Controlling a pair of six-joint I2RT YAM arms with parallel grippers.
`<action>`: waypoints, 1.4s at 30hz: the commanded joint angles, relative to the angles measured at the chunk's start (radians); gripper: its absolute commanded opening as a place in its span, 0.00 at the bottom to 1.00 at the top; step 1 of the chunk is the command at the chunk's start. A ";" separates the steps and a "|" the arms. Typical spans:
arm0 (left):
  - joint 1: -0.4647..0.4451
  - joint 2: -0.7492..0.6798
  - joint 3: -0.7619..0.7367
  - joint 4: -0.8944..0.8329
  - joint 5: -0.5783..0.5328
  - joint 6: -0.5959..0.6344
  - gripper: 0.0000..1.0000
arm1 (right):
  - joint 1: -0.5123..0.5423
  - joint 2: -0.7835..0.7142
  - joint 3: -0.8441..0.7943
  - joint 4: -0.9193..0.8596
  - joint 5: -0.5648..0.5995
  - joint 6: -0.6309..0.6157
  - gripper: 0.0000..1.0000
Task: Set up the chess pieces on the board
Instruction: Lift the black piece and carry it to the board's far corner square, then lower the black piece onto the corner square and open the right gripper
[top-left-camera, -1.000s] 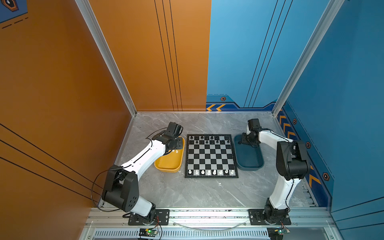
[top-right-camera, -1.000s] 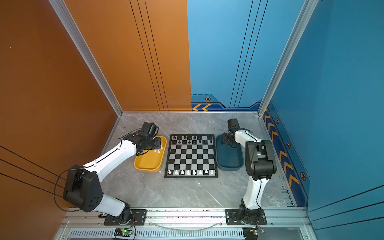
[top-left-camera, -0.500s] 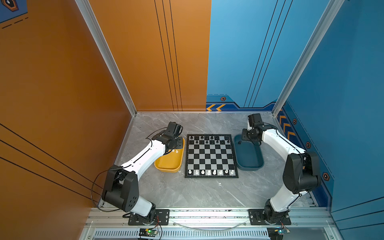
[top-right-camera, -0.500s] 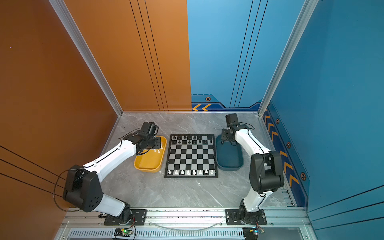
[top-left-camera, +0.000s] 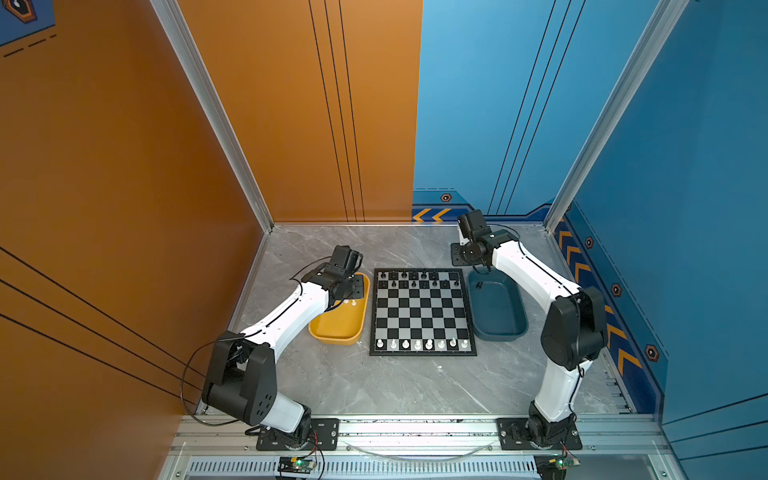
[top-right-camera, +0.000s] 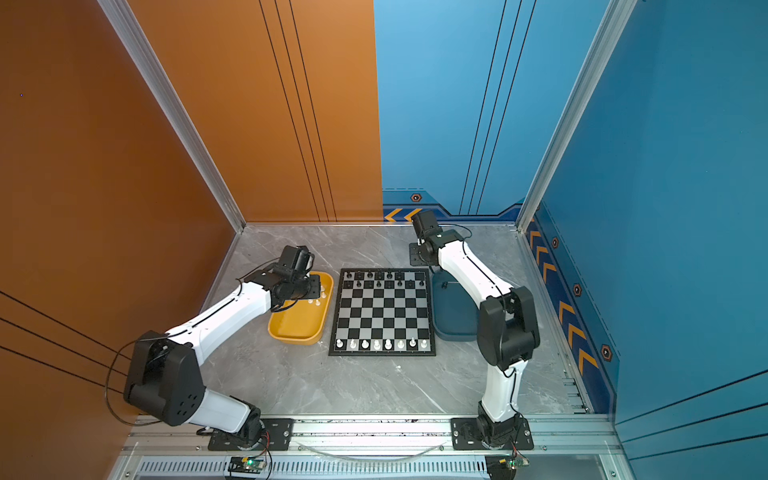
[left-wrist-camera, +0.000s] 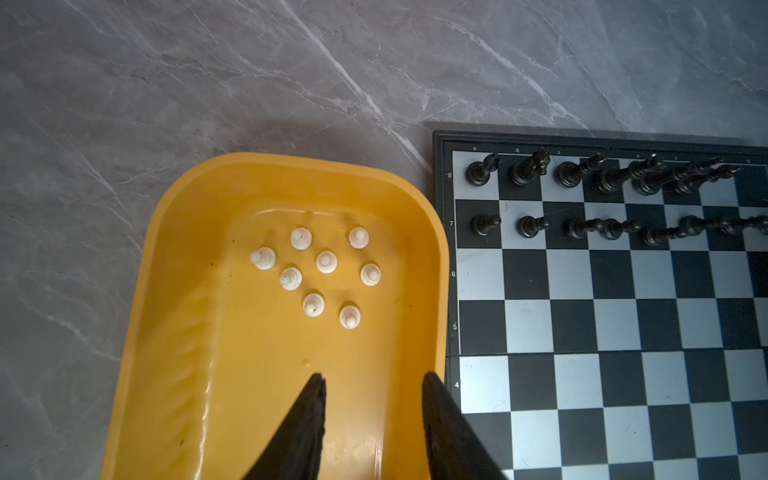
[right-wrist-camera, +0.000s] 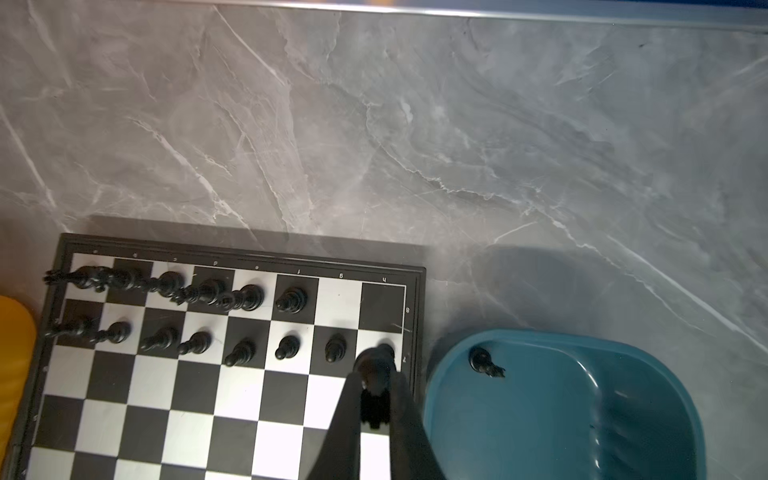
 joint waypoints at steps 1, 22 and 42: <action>0.012 -0.029 -0.013 0.005 0.013 0.016 0.41 | 0.003 0.082 0.070 -0.083 0.030 -0.021 0.00; 0.022 -0.005 -0.003 0.005 0.034 0.012 0.40 | -0.019 0.245 0.116 -0.092 0.011 -0.020 0.00; 0.023 -0.011 -0.005 0.004 0.037 0.008 0.40 | -0.030 0.272 0.103 -0.079 -0.029 -0.012 0.00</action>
